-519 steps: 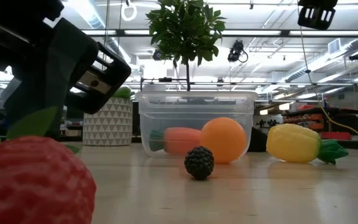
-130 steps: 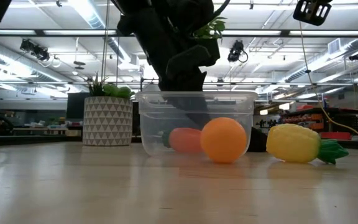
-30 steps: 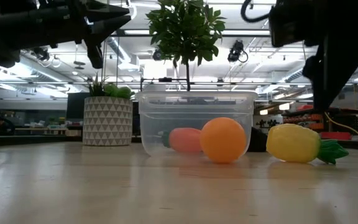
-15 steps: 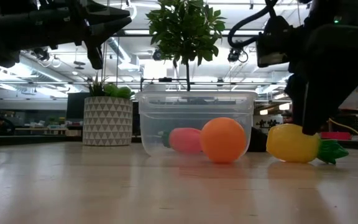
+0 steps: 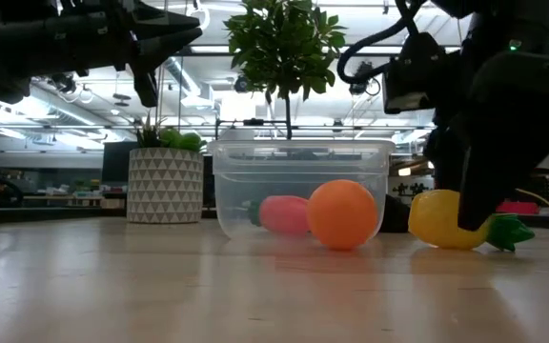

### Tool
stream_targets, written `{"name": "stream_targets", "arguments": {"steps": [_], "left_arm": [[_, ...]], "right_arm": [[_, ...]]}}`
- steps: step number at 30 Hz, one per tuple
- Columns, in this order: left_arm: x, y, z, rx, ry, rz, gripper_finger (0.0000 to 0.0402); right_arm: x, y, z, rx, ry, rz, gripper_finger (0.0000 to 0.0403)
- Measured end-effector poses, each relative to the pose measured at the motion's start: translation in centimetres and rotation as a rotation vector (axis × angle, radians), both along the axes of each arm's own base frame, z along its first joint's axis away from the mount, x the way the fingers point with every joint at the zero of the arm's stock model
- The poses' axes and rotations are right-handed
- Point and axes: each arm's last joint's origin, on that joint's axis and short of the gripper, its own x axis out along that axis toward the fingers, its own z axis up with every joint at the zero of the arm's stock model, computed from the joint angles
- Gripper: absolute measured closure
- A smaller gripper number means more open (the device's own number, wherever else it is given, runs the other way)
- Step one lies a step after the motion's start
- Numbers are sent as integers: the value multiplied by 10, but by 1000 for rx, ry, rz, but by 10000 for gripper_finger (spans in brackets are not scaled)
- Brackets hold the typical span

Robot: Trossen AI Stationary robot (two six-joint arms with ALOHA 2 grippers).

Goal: Pick and placing Produce into tupperware
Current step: Put the yellow pineapple into the transparent bin

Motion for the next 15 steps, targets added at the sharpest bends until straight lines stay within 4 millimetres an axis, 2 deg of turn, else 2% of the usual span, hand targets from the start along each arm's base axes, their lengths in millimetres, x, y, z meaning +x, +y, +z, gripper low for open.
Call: {"name": "stream_targets", "arguments": {"steps": [8,15], "left_arm": [[0,0,0,1,5,0,347],[0,0,0,1,5,0,353]], "right_arm": [[3,-4,0,-22,-21,-20,68],[5,-9,0,-19,-16,-34,106]]}}
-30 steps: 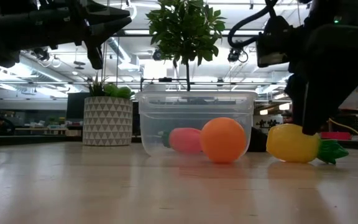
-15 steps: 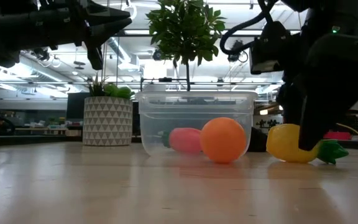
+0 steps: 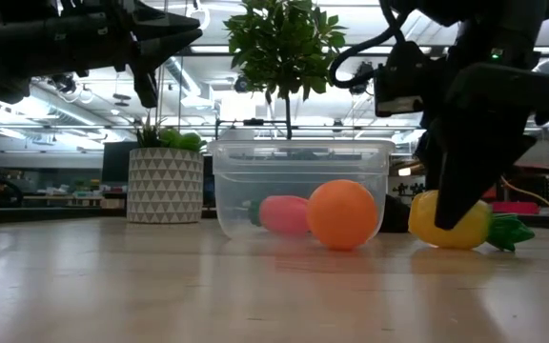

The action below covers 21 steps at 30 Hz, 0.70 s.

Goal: Pick and placing Produce into tupperware
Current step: Put the yellow pineapple into the transparent bin

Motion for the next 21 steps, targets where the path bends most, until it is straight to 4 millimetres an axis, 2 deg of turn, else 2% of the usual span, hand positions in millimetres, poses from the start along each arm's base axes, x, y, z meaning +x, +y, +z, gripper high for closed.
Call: {"name": "stream_targets", "arguments": {"steps": [12,21], "left_arm": [[0,0,0,0,0,0,349],[0,0,-1,1,8,0,349]], "right_arm": [[0,0,0,2,4,27,179],[-8,-2,14,31,16,36,186]]}}
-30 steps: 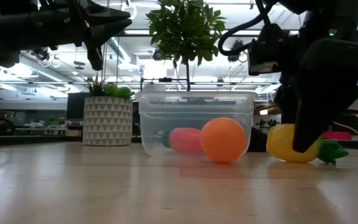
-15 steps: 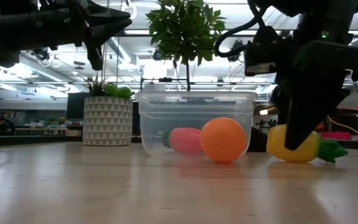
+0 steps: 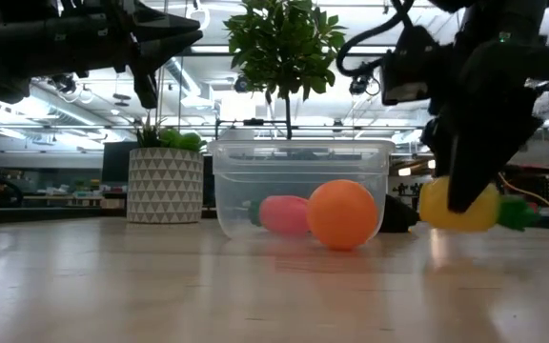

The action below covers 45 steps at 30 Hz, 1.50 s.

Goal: Pick and placing Produce into tupperware
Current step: Put the yellow pineapple into the transparent bin

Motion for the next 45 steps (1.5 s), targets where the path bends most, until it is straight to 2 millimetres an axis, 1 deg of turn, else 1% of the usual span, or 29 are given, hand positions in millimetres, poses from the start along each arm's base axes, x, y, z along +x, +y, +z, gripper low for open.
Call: {"name": "stream_targets", "arguments": {"steps": [5,7,11,13,16,18,20,23,25,27,31,33,45], "left_arm": [[0,0,0,0,2,0,351],[0,0,0,0,2,0,350],[0,0,0,0,2,0,351],[0,0,0,0,2,0,353],[0,0,0,0,2,0,353],[0,0,0,0,2,0,351],[0,0,0,0,2,0,349],[0,0,0,-1,1,0,351],[0,0,0,-1,1,0,352],[0,0,0,-1,1,0,353],[0,0,0,0,1,0,351],[0,0,0,0,1,0,349],[0,0,0,0,0,0,350]], "right_arm": [[-9,1,25,107,-36,28,187],[-11,2,40,131,-84,37,186],[-10,-1,76,155,-247,29,186],[-4,-5,92,152,-355,21,186],[12,-15,111,158,-517,-10,186],[25,-25,119,153,-586,-32,186],[37,-36,123,131,-608,-51,186],[52,-48,118,114,-586,-45,186],[59,-53,111,125,-556,-40,186],[63,-55,99,134,-507,-36,186],[63,-55,74,121,-397,-43,186],[64,-55,66,113,-357,-43,186],[72,-53,37,64,-271,-39,186]]}}
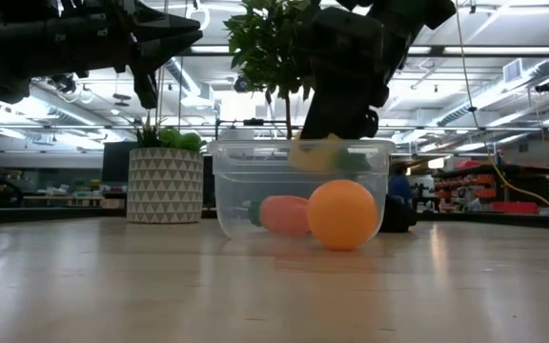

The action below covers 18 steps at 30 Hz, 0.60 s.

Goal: Pick and placing Produce into tupperware
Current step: Put the yellow pineapple into the transparent bin

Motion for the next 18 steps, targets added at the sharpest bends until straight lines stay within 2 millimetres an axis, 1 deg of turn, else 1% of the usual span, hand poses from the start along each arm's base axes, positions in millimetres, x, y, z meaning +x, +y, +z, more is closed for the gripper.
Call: {"name": "stream_targets", "arguments": {"steps": [8,18], "left_arm": [[0,0,0,0,0,0,353],[0,0,0,0,0,0,349]], "right_arm": [[-1,-1,2,-36,-6,-9,186],[-4,-2,-2,-69,41,30,186]]}}
